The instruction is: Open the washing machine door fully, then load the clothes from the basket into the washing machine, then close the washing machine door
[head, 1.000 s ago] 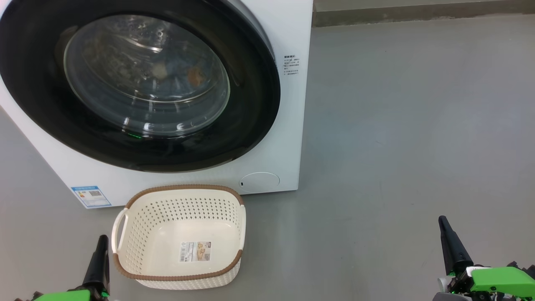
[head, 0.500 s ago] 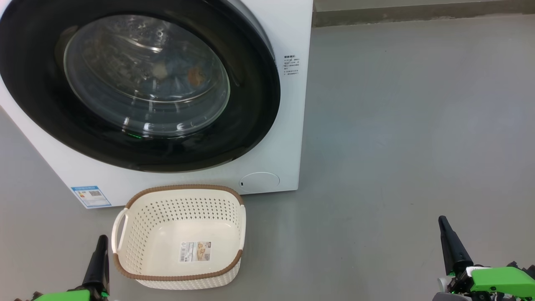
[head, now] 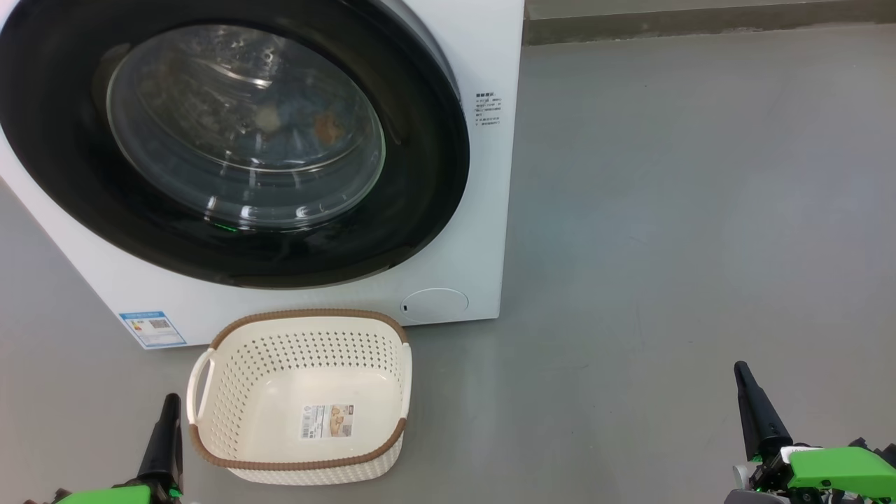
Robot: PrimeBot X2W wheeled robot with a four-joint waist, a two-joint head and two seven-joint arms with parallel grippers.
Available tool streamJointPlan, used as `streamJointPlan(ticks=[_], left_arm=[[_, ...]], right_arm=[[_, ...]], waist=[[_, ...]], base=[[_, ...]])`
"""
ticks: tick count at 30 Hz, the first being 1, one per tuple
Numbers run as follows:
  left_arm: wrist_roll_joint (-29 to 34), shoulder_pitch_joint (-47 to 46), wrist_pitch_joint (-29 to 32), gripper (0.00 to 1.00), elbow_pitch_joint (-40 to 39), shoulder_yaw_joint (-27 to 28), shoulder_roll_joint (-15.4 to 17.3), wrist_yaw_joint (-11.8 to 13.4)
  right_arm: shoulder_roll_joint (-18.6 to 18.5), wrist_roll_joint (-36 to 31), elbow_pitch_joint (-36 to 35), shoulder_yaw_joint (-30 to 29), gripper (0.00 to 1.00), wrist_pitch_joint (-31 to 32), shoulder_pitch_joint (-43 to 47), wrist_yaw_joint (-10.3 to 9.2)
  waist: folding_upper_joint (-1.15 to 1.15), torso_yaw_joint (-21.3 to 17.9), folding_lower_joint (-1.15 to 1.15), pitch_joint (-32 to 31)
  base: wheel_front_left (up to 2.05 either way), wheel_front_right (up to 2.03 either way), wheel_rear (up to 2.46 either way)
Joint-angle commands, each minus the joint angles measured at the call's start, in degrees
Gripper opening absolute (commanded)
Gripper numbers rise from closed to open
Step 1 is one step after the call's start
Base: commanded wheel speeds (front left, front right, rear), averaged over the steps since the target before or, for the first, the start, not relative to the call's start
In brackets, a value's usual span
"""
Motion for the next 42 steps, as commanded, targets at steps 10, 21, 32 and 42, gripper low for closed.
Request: streamJointPlan(ticks=[10, 21, 32, 42], left_arm=[[0.28, -2.23, 0.35, 0.00, -0.91, 2.01, 0.85, -0.60], [0.30, -2.24, 0.37, 0.00, -0.91, 2.03, 0.83, -0.60], [0.32, -2.24, 0.39, 0.00, -0.91, 2.05, 0.82, -0.60], [0.33, -2.24, 0.40, 0.00, -0.91, 2.07, 0.81, -0.60]], right_arm=[[-0.19, 0.18, -1.39, 1.32, 0.00, 0.45, -2.33, -0.06], [-0.18, 0.18, -1.39, 1.31, 0.00, 0.46, -2.33, -0.06], [-0.18, 0.17, -1.38, 1.30, 0.00, 0.47, -2.33, -0.06], [-0.17, 0.16, -1.38, 1.30, 0.00, 0.47, -2.33, -0.06]], waist=[[0.00, 0.00, 0.00, 0.00], [0.00, 0.00, 0.00, 0.00], [0.00, 0.00, 0.00, 0.00], [0.00, 0.00, 0.00, 0.00]], base=[[0.00, 0.00, 0.00], [0.00, 0.00, 0.00], [0.00, 0.00, 0.00], [0.00, 0.00, 0.00]])
